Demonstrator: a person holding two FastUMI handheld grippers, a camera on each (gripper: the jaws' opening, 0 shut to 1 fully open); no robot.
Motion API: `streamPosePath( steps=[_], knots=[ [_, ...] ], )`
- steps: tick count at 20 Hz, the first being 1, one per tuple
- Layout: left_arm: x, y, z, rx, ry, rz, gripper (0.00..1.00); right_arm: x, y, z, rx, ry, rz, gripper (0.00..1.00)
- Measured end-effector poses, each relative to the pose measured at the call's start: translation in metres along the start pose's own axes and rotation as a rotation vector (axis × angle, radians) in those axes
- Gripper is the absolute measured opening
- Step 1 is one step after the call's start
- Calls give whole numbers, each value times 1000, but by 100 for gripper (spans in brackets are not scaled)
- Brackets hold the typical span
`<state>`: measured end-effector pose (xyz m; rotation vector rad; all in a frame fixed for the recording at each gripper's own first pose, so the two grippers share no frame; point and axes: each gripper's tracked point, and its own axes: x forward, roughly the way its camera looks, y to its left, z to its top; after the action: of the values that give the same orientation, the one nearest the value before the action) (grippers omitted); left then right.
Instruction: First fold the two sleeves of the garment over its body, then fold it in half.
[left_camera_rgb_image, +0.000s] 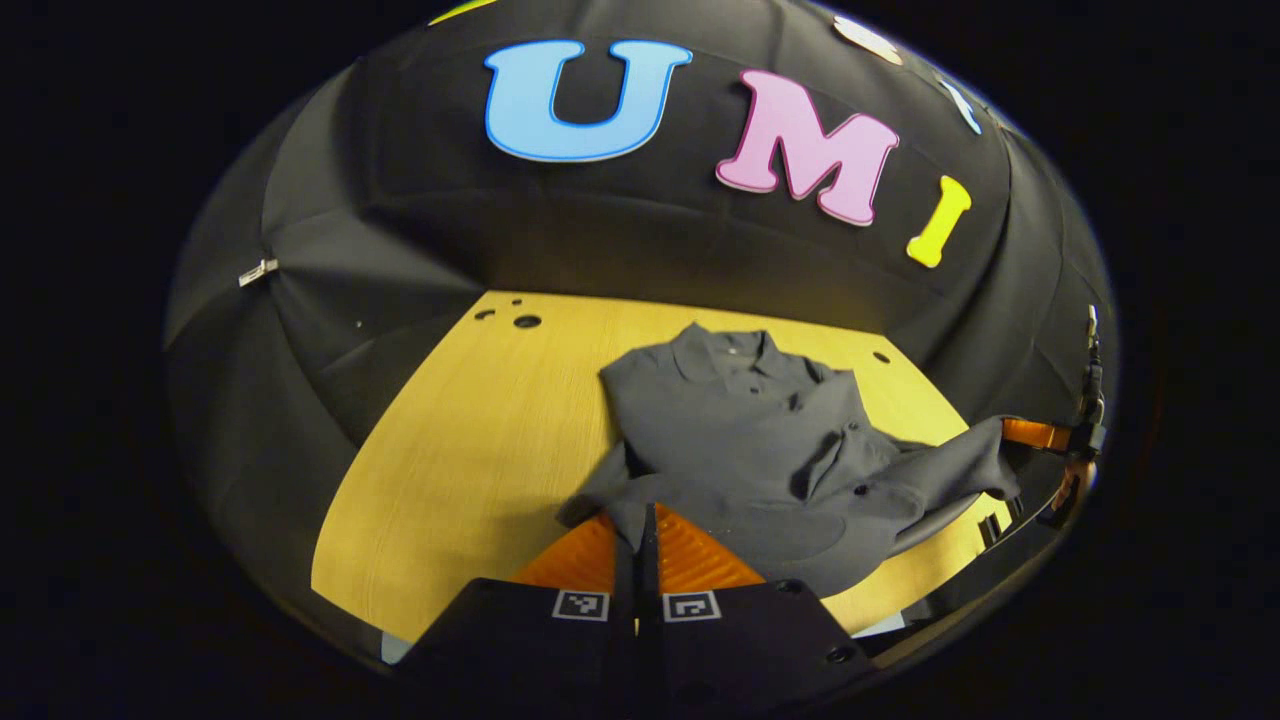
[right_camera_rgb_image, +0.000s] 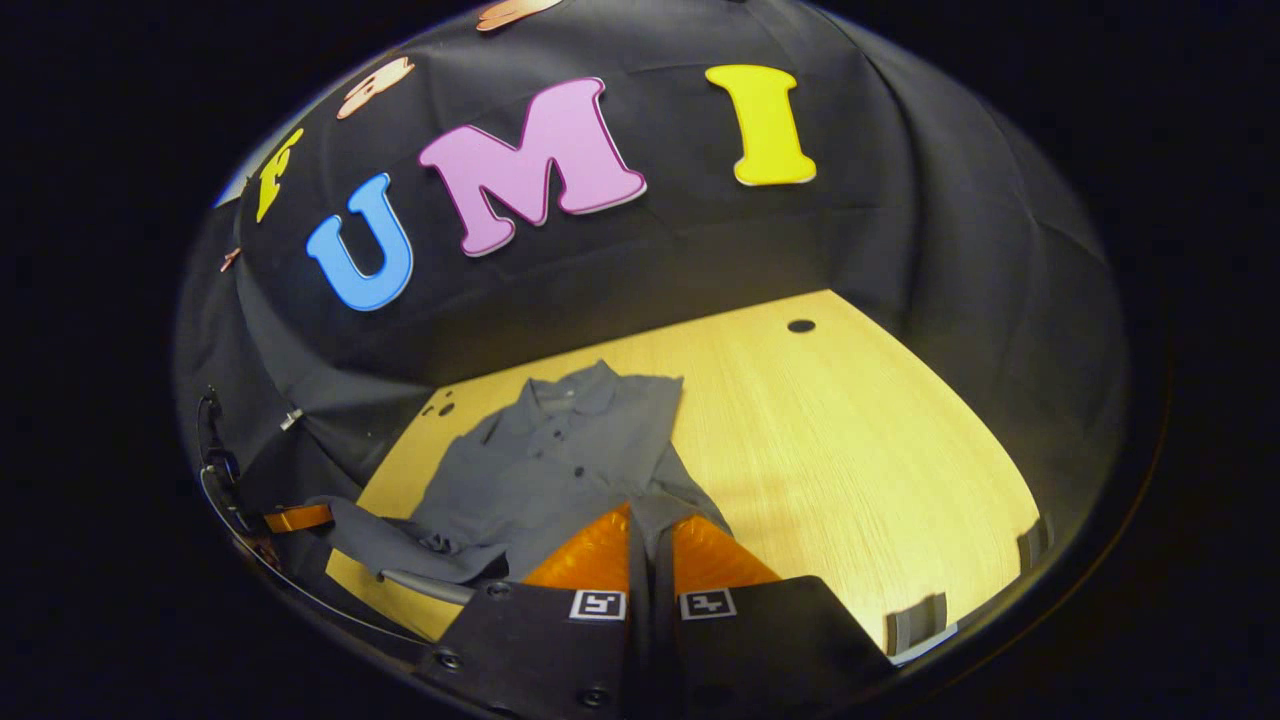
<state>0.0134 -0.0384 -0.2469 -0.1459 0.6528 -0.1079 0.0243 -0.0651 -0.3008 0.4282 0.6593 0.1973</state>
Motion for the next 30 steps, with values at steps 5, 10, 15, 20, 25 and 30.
streamPosePath(
  steps=[5, 10, 15, 20, 25, 30],
  knots=[
    [33, -1, 75, -1, -110, 1, 5, 36, 16, 59, -17, -94, 37, 5],
    [71, 7, 130, -4, -179, 25, 5, 77, 13, 103, -12, -158, 33, 5],
    [121, 26, 154, -52, -179, 61, 5, 132, 8, 122, 21, -180, 25, 5],
    [183, 36, 157, -2, -144, 89, 5, 192, 2, 128, -20, -159, 23, 5],
    [237, 44, 150, 2, -132, 103, 5, 245, -16, 112, -50, -132, 7, 5],
    [284, 54, 130, 8, -101, 121, 5, 290, -35, 88, -66, -97, -11, 5]
  ],
)
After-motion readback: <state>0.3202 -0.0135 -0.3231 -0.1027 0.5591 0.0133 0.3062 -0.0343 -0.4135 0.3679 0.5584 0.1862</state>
